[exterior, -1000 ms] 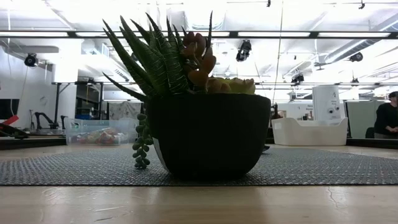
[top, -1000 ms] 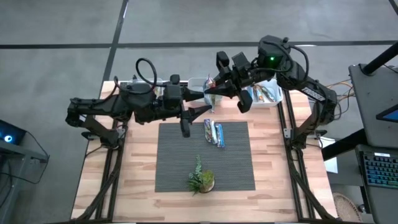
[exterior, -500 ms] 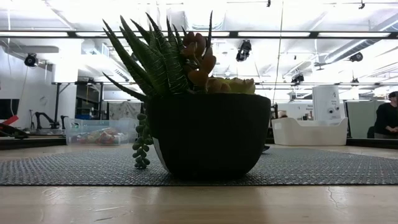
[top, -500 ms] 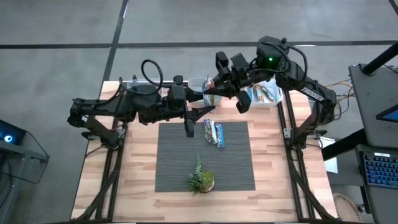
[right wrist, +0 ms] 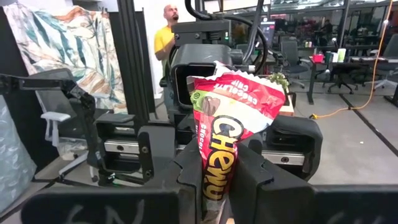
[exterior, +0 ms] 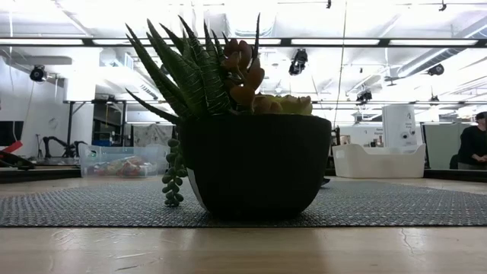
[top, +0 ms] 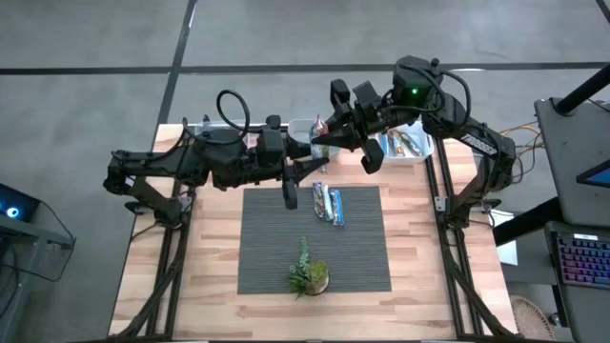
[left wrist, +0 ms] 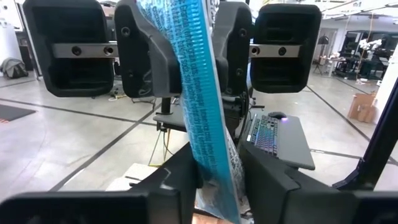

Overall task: Pick and place Granola Bars by type
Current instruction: Put the red granola bar into the transparent bin

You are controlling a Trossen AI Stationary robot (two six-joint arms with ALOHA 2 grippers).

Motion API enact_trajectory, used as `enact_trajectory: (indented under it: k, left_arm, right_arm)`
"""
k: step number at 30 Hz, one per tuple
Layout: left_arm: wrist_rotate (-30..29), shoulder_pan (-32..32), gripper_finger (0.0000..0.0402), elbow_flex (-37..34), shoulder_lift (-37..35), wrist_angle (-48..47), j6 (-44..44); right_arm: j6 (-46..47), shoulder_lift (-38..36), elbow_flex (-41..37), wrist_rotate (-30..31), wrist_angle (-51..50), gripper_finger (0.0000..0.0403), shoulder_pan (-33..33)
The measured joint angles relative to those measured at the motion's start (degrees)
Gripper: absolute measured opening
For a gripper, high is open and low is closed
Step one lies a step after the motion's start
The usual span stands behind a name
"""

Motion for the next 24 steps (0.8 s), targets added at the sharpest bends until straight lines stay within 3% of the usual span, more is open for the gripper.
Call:
enact_trajectory:
  k: [6,16,24]
  left_arm:
    - [0.0,0.0,0.0069,0.0,0.0,0.0,0.2]
    - [0.1,0.0,0.0067,0.0,0.0,0.0,0.5]
    - [0.3,0.2,0.0067,0.0,0.0,0.0,1.4]
  right_arm:
    - [0.6,0.0,0.0,0.0,0.0,0.0043,0.0]
    - [1.0,0.0,0.0,0.0,0.0,0.0045,0.0]
    - [2.8,0.0,0.7,0.1,0.6,0.0098,0.2]
